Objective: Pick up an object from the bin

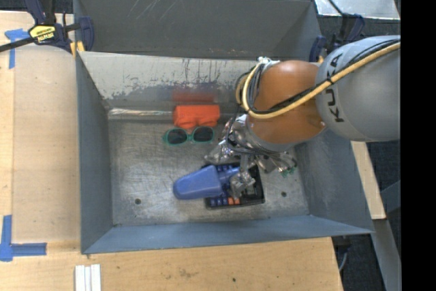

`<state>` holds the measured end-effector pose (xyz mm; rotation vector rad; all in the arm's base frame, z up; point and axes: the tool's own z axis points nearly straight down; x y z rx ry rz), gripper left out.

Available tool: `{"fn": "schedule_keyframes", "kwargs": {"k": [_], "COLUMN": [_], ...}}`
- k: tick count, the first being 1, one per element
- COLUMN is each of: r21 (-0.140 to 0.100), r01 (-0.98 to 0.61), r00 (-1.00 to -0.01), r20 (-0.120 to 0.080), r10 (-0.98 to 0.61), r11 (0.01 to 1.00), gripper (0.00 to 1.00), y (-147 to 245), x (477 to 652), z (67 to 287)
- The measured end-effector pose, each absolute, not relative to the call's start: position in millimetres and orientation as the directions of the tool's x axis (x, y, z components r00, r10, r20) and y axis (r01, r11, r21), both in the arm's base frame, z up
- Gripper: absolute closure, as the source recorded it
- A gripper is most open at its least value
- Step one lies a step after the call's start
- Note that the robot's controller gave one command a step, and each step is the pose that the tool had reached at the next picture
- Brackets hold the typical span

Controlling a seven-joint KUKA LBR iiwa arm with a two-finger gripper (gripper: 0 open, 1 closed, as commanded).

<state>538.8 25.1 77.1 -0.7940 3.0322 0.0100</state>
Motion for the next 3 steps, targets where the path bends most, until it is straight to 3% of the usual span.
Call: {"fn": "schedule_keyframes", "kwargs": {"k": [1, 2, 3], "r21": [0.000, 0.001, 0.000], "r01": [-0.467, -0.442, -0.439], "r00": [-0.884, -0.897, -0.899], "r20": [-0.004, 0.001, -0.002], "r10": [-0.467, -0.442, -0.439], "r11": [0.884, 0.897, 0.899], "gripper": [1.00, 1.00, 1.00], "y": [27.6, 36.3, 48.1], "x": [516.1, 521.8, 529.1], "z": [96.2, 141.0, 230.7]}}
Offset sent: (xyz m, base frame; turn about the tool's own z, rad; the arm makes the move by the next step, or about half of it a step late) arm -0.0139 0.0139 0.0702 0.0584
